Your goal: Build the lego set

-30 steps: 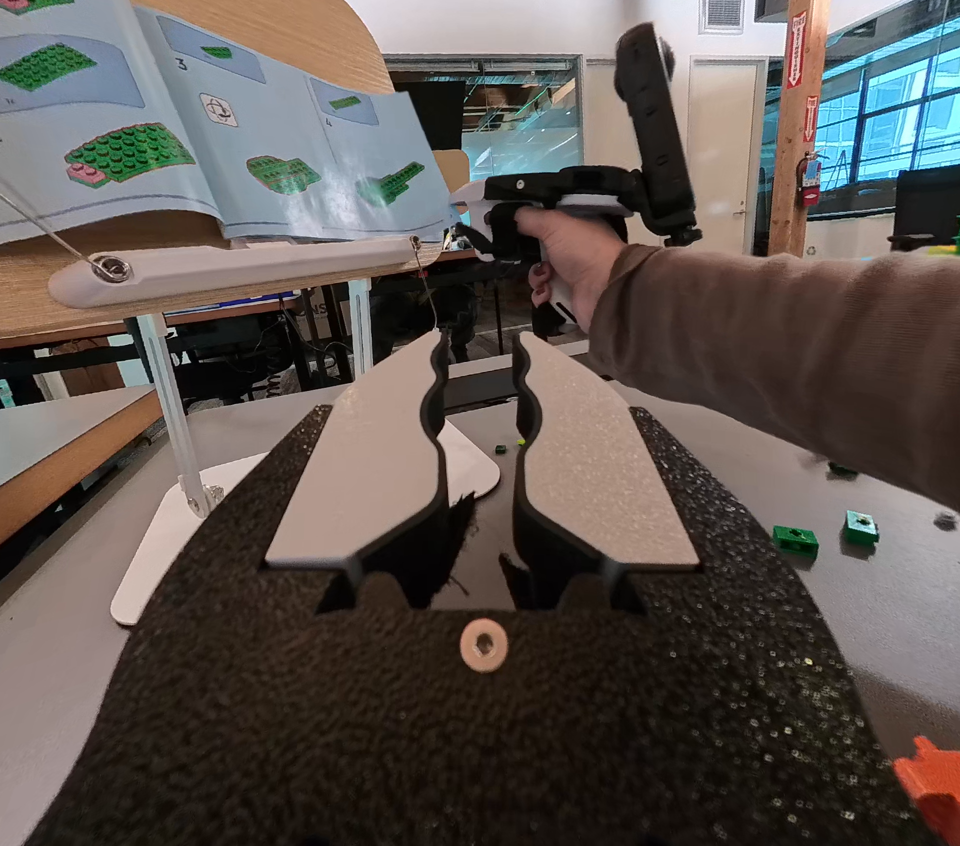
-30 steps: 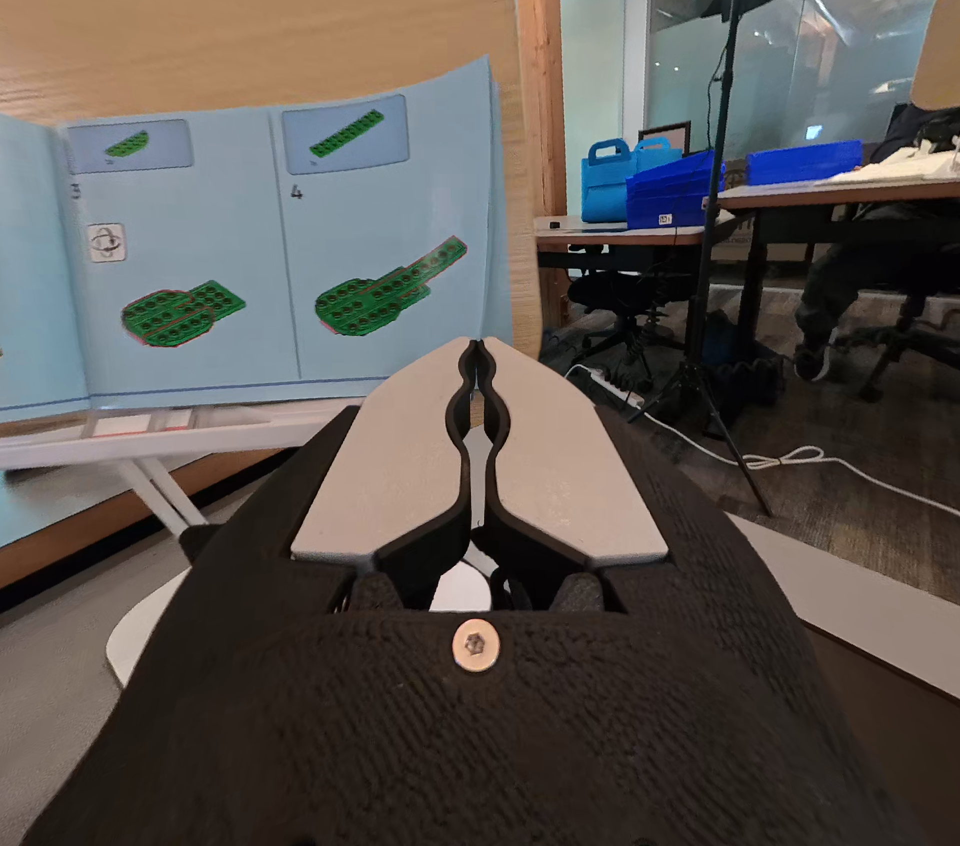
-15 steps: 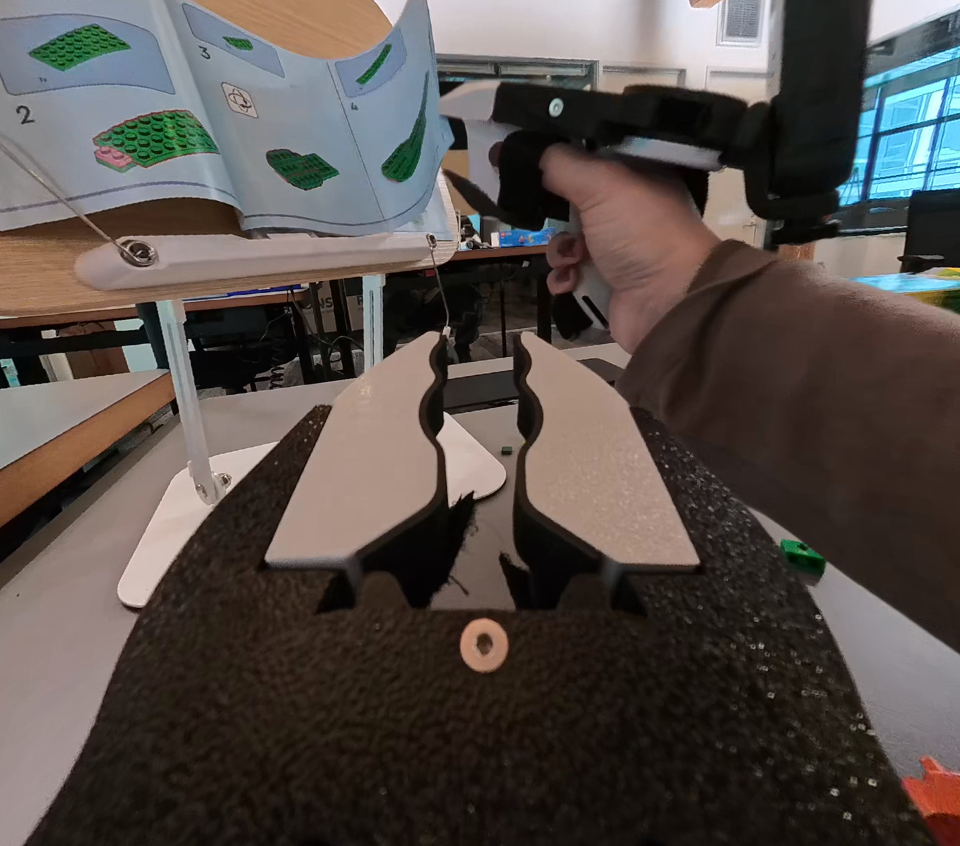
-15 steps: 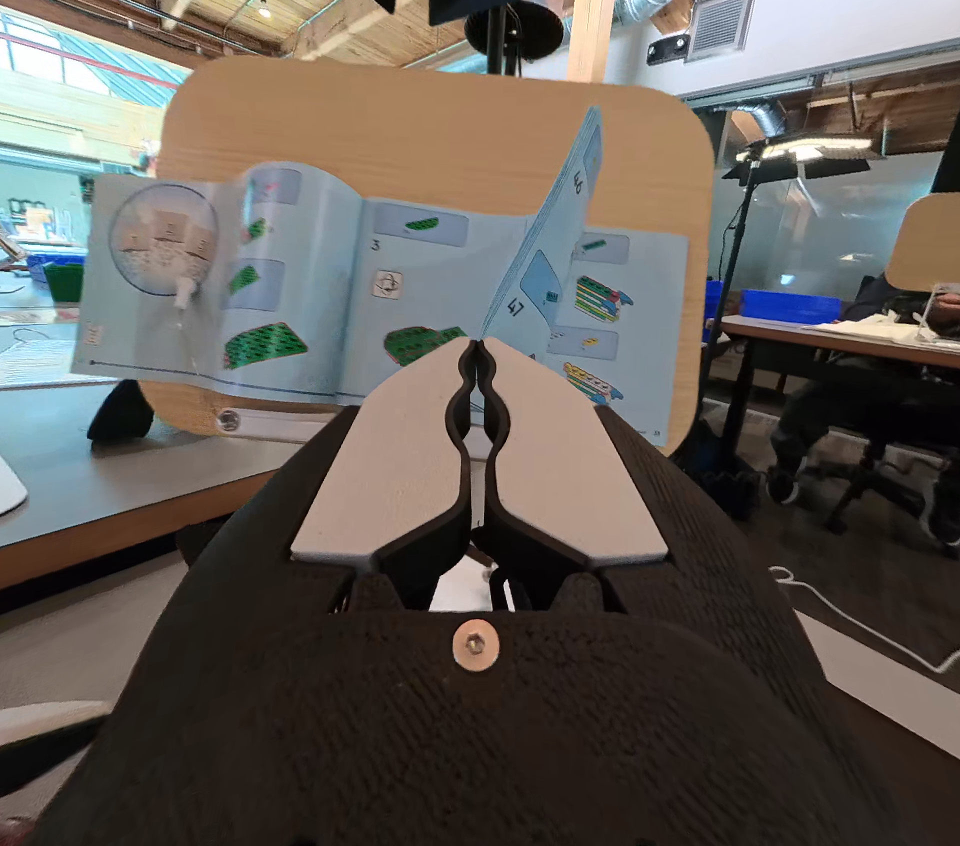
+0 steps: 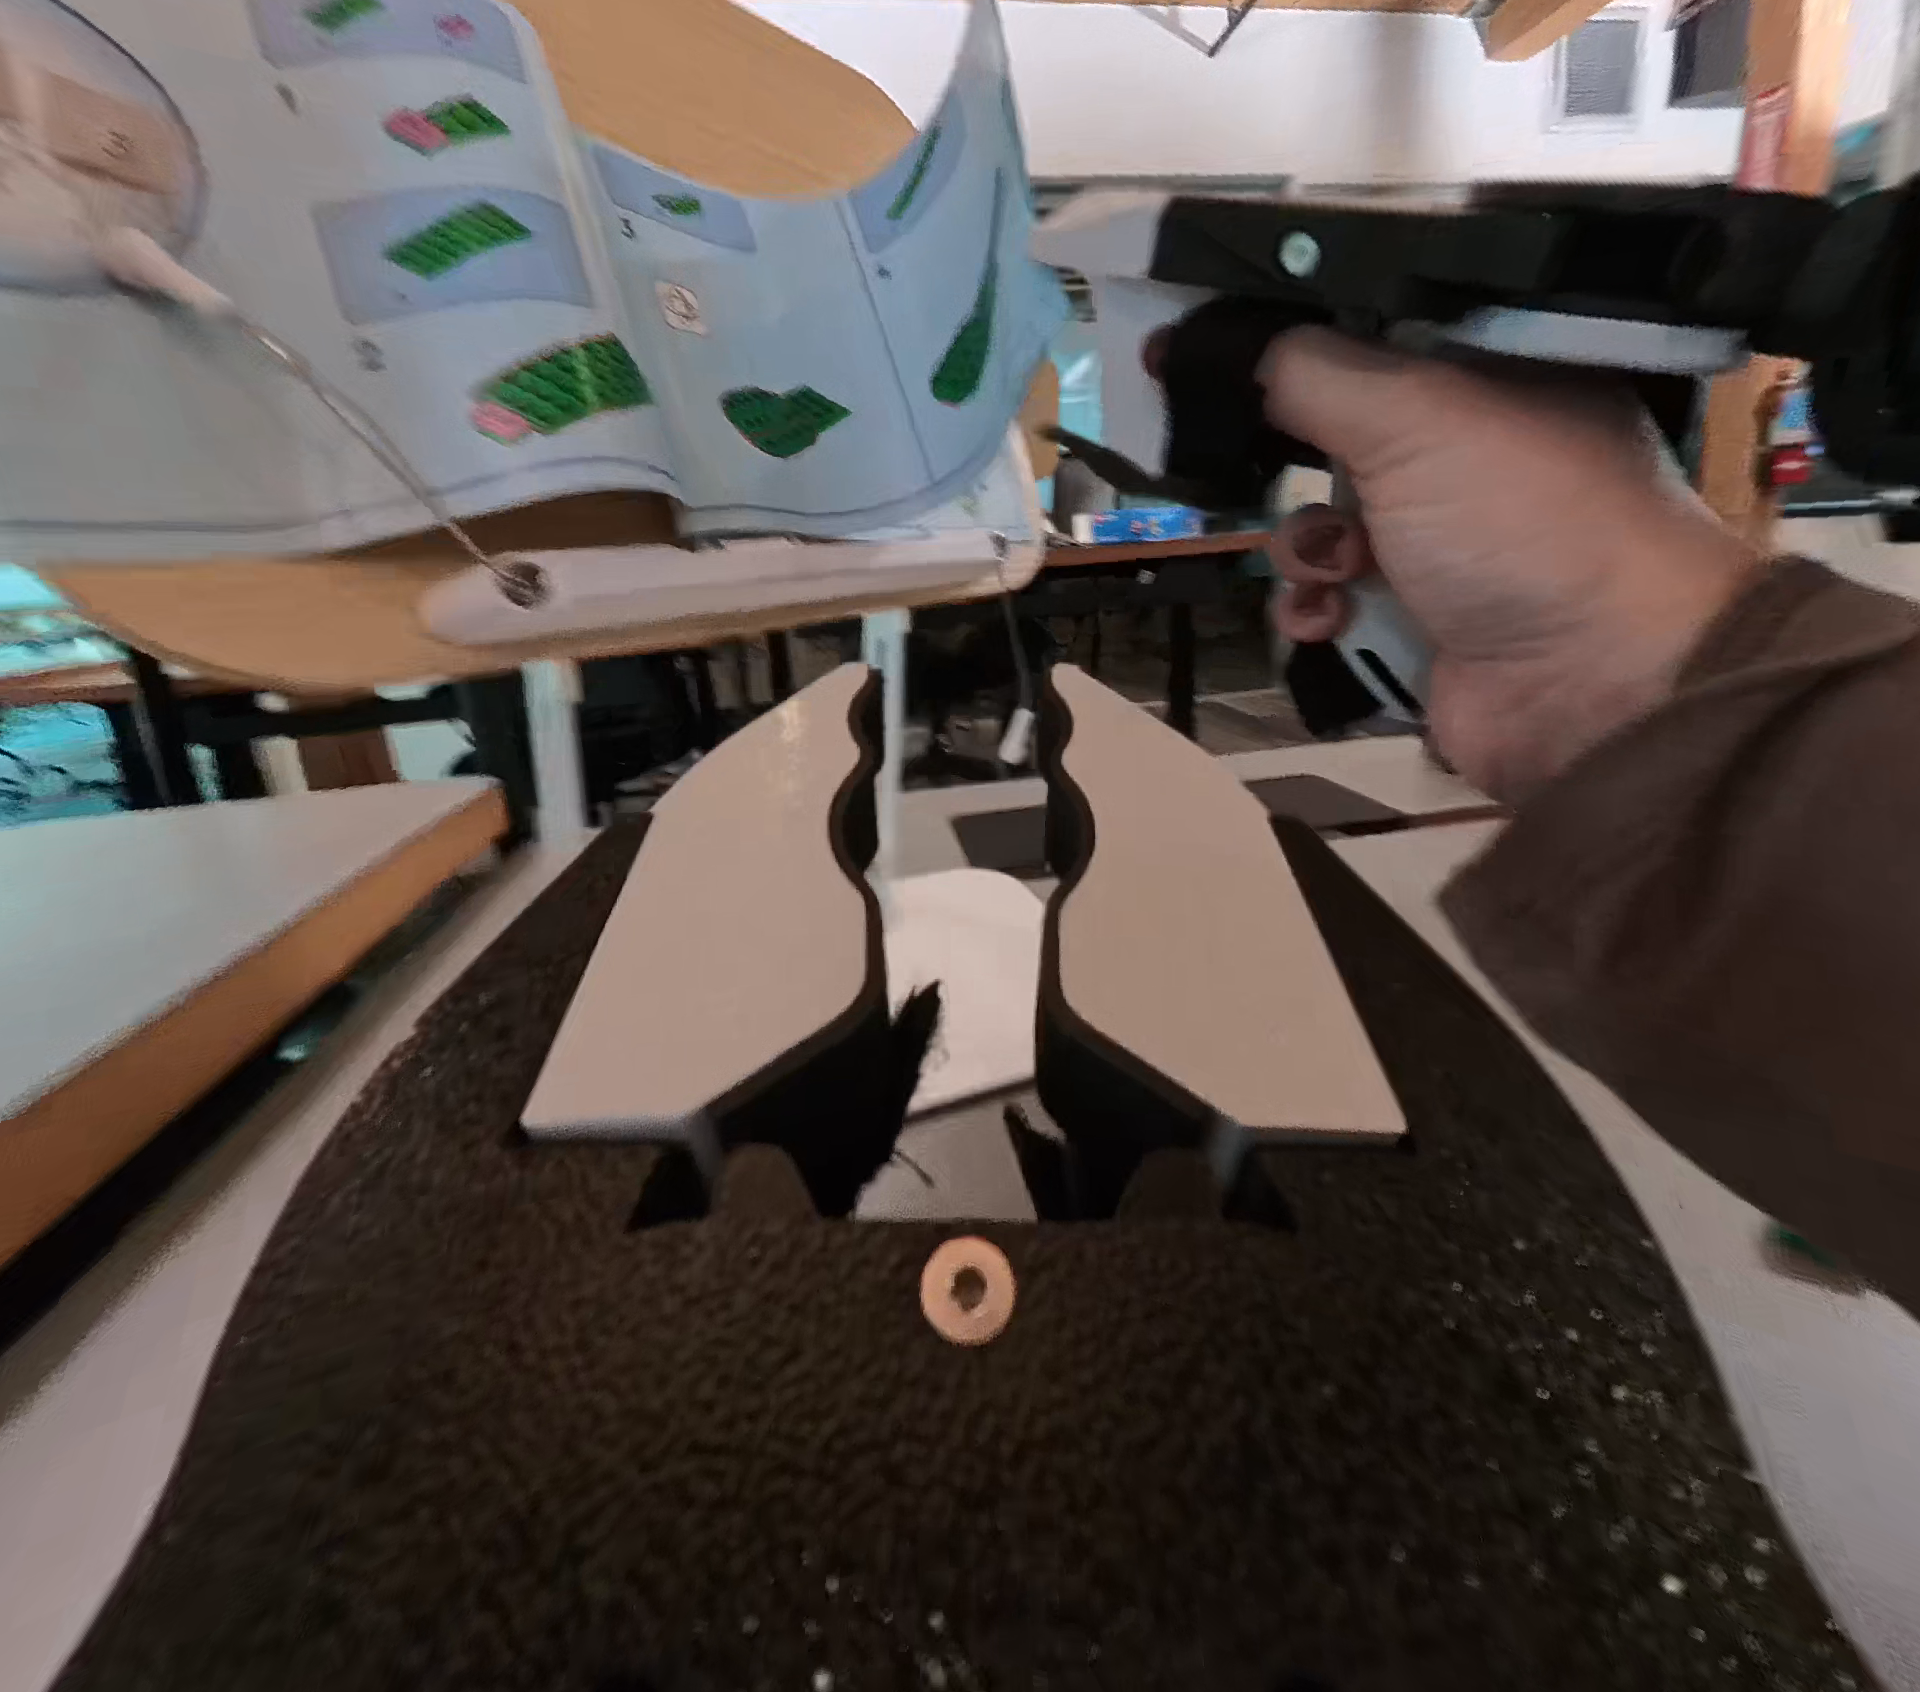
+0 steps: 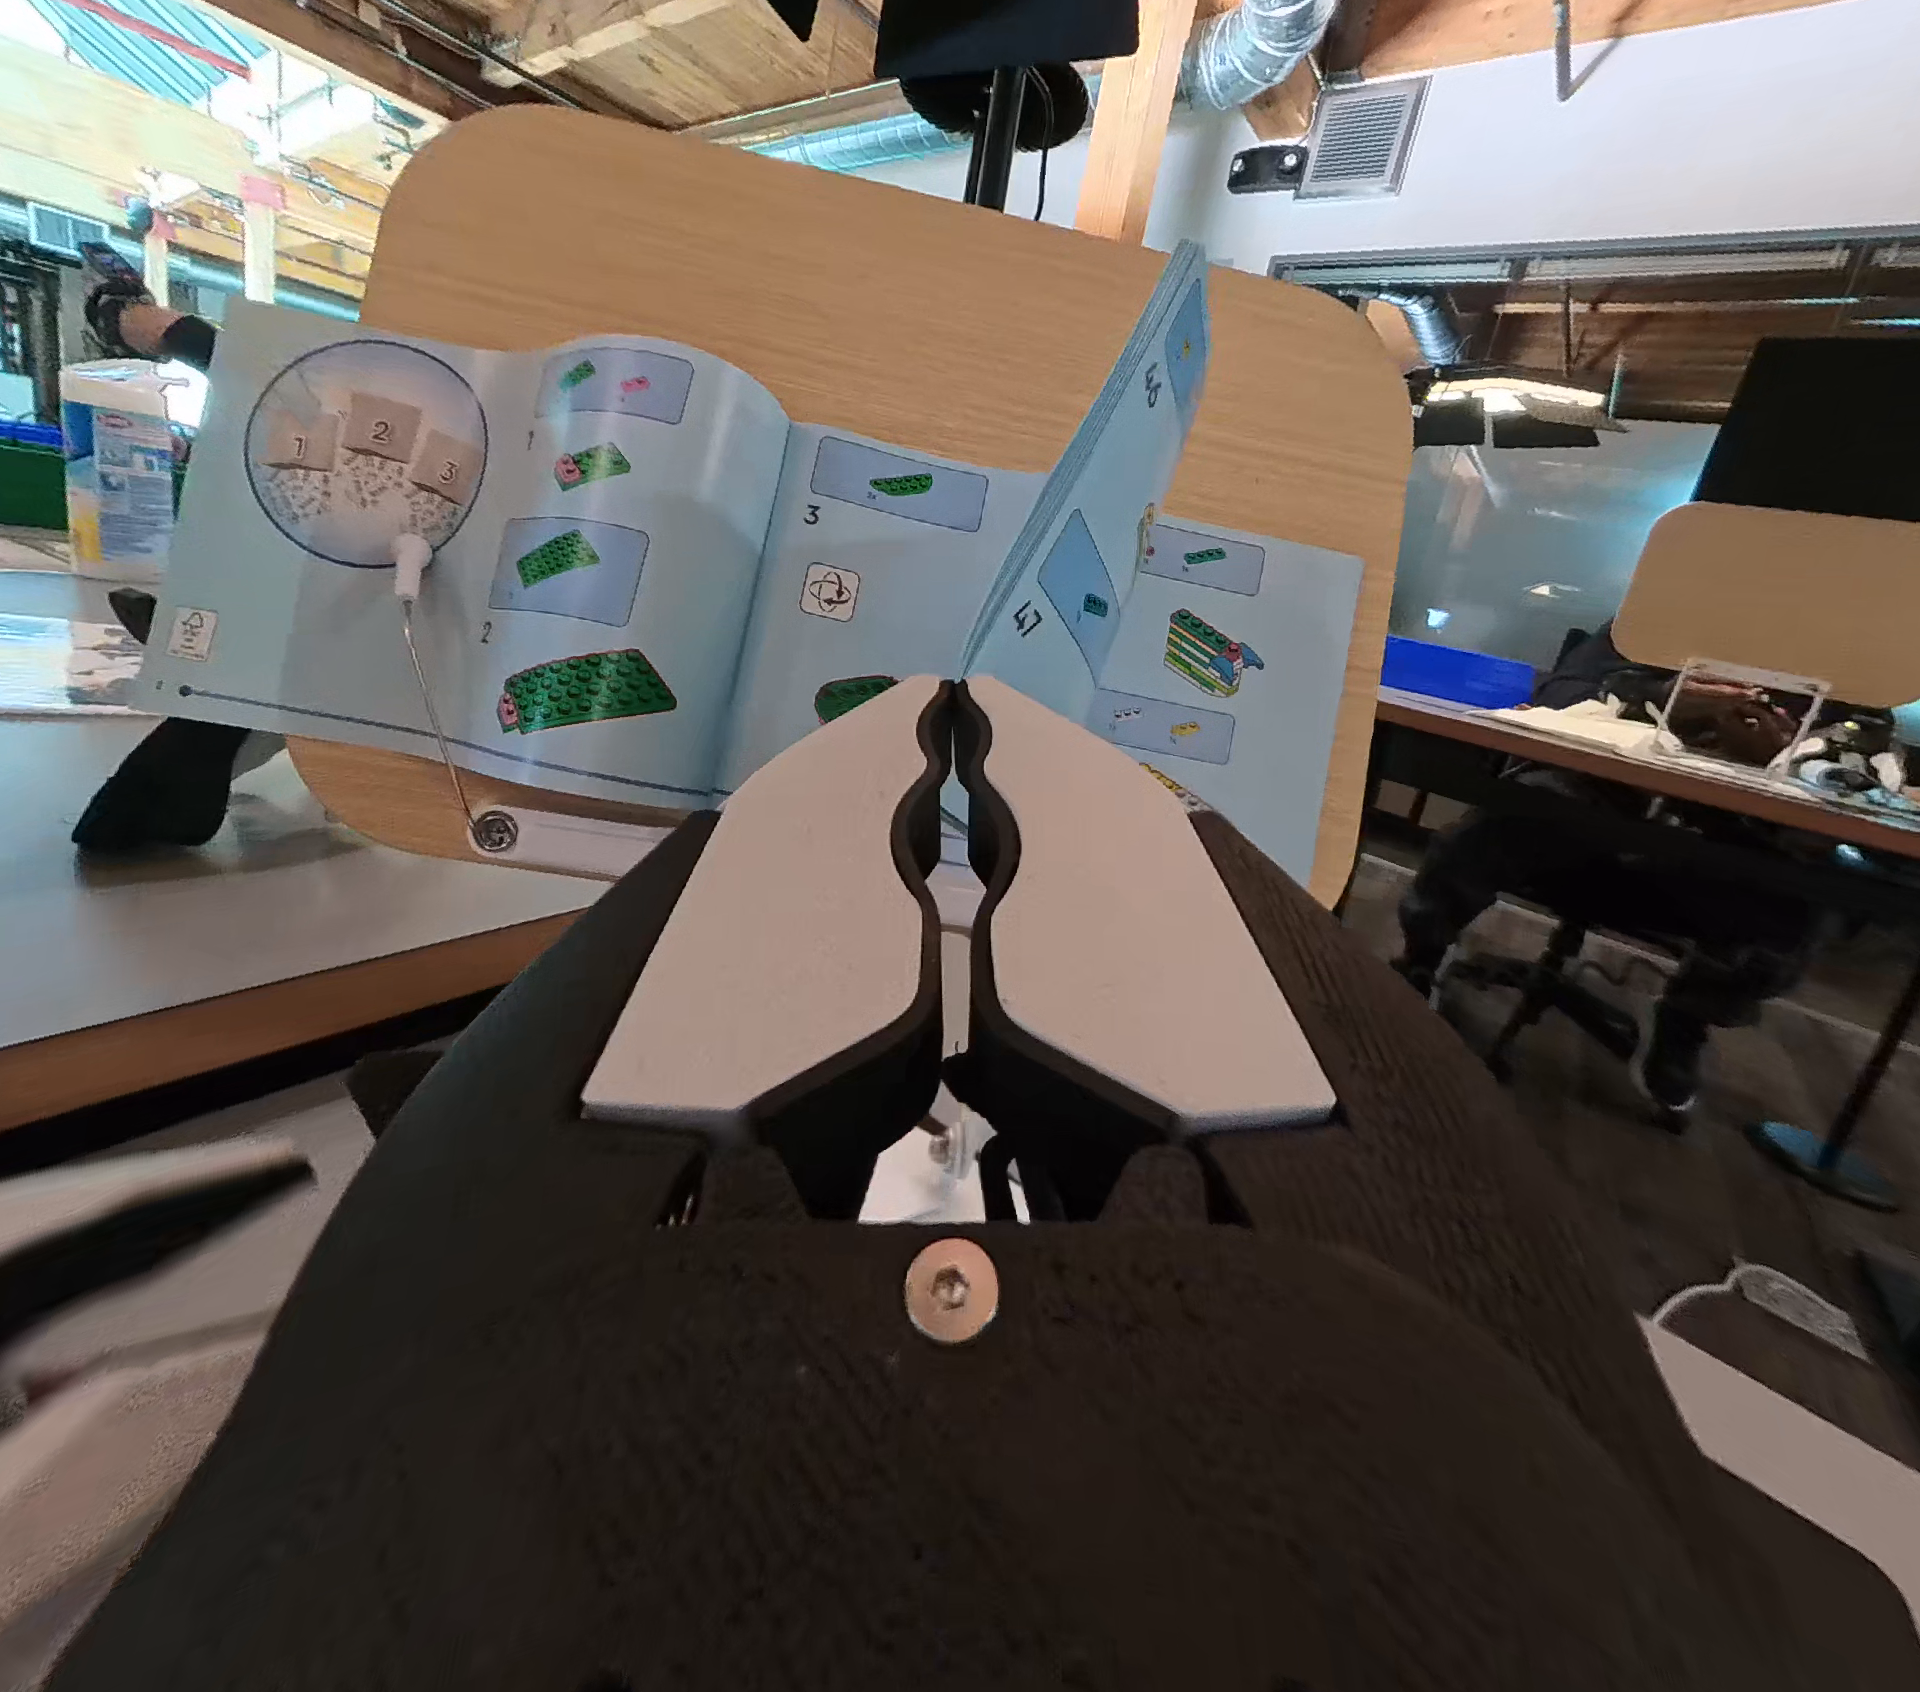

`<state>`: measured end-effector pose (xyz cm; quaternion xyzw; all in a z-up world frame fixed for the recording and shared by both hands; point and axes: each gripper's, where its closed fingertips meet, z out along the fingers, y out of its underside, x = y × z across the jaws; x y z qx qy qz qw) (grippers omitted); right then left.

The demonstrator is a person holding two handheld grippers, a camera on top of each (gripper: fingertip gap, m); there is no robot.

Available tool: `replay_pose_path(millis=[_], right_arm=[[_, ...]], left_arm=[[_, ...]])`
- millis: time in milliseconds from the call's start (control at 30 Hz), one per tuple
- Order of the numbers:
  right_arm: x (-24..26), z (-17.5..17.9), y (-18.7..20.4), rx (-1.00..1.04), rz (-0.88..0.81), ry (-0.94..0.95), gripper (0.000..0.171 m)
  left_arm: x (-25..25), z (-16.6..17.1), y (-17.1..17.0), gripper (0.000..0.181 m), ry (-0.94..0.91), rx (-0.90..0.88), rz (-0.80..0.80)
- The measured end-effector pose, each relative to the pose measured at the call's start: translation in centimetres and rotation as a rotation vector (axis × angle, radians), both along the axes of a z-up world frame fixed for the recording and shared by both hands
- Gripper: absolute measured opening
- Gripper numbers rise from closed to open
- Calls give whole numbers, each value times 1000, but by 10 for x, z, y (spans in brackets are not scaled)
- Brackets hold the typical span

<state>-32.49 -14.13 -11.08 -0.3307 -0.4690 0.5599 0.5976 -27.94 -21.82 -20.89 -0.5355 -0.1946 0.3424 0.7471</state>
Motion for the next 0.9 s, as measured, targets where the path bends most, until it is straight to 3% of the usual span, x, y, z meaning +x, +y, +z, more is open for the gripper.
replay_pose_path(millis=[167, 233, 333, 500, 633, 900], right_arm=[[-2, -5, 3, 31, -6, 1, 0], [-2, -6, -3, 63, 16, 7, 0], [-4, -11, -13, 103, 51, 0, 0], [-4, -14, -25, 139, 103, -1, 0], [-3, -14, -24, 141, 113, 0, 0], [3, -11, -19, 143, 135, 17, 0]], left_arm=[[-28, 60, -26, 28, 92, 23, 160], [-31, 92, -21, 9, 90, 31, 102], [-31, 116, 8, 6, -14, -22, -102], [-54, 123, 19, 14, -67, -72, -140], [-48, 119, 45, 16, -161, -114, -439], [-52, 109, 61, 11, -166, -188, -536]])
